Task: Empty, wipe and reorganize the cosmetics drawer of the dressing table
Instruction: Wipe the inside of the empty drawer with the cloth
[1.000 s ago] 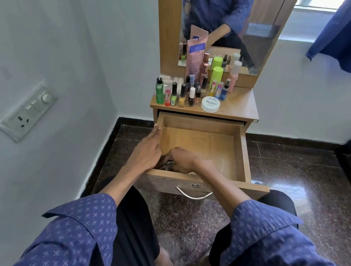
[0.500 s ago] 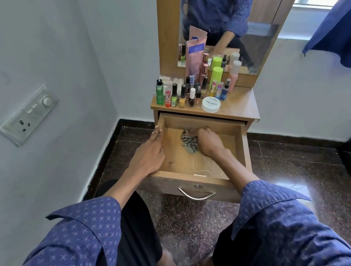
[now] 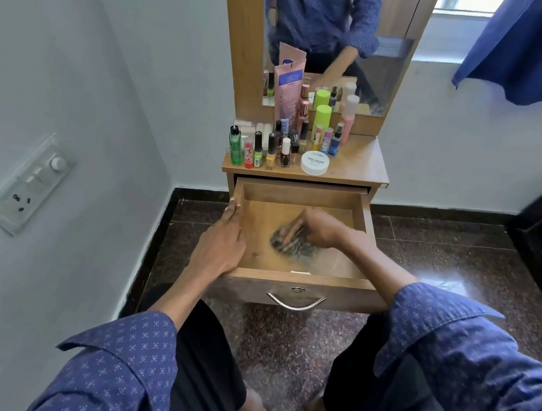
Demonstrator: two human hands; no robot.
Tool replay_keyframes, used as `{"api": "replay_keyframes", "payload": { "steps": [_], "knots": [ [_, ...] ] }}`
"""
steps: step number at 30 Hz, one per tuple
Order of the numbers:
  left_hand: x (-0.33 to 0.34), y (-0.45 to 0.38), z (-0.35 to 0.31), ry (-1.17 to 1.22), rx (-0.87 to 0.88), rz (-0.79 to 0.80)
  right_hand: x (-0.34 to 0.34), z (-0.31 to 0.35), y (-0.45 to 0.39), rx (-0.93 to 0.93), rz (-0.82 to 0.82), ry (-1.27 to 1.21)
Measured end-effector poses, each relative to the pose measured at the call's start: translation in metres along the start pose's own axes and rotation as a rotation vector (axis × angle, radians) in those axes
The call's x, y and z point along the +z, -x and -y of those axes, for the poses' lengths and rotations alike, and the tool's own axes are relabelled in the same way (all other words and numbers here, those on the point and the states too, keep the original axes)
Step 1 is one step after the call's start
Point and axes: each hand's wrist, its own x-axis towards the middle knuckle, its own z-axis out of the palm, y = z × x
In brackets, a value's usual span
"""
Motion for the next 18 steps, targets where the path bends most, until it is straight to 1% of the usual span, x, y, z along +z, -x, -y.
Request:
{"api": "replay_keyframes", "payload": {
  "steps": [2, 3, 5, 7, 8, 10, 12, 14, 16, 17, 18],
  "knots": [
    [0.000, 0.000, -0.001, 0.001, -0.006, 0.000, -0.001, -0.017, 0.006, 0.149, -0.250, 0.038],
    [0.000, 0.000, -0.002, -0.001, -0.006, -0.002, 0.000, -0.021, 0.009, 0.198, -0.335, 0.048],
    [-0.001, 0.000, -0.002, -0.009, -0.003, -0.003, 0.002, -0.019, 0.013, 0.220, -0.411, 0.074],
    [-0.002, 0.000, -0.002, -0.012, -0.003, -0.003, 0.004, -0.008, 0.015, 0.165, -0.362, 0.114],
    [-0.002, 0.000, -0.002, -0.014, -0.003, -0.003, 0.006, -0.003, 0.017, 0.104, -0.294, 0.112],
    [-0.002, 0.000, -0.003, -0.019, -0.005, -0.002, 0.009, 0.001, 0.024, -0.021, -0.101, 0.073],
    [-0.003, 0.000, -0.003, -0.022, -0.007, 0.004, 0.015, 0.001, 0.032, -0.076, 0.066, 0.034],
    [-0.003, 0.001, -0.003, -0.028, -0.008, 0.005, 0.017, -0.001, 0.039, -0.071, 0.151, 0.027],
    [-0.003, 0.002, -0.004, -0.028, -0.012, 0.008, 0.010, -0.007, 0.043, -0.031, 0.195, 0.023],
    [-0.003, 0.002, -0.005, -0.026, -0.011, 0.011, 0.005, -0.012, 0.042, 0.016, 0.202, 0.022],
    [-0.003, 0.002, -0.004, -0.028, -0.010, 0.011, 0.000, -0.017, 0.040, 0.074, 0.173, 0.023]
  ]
}}
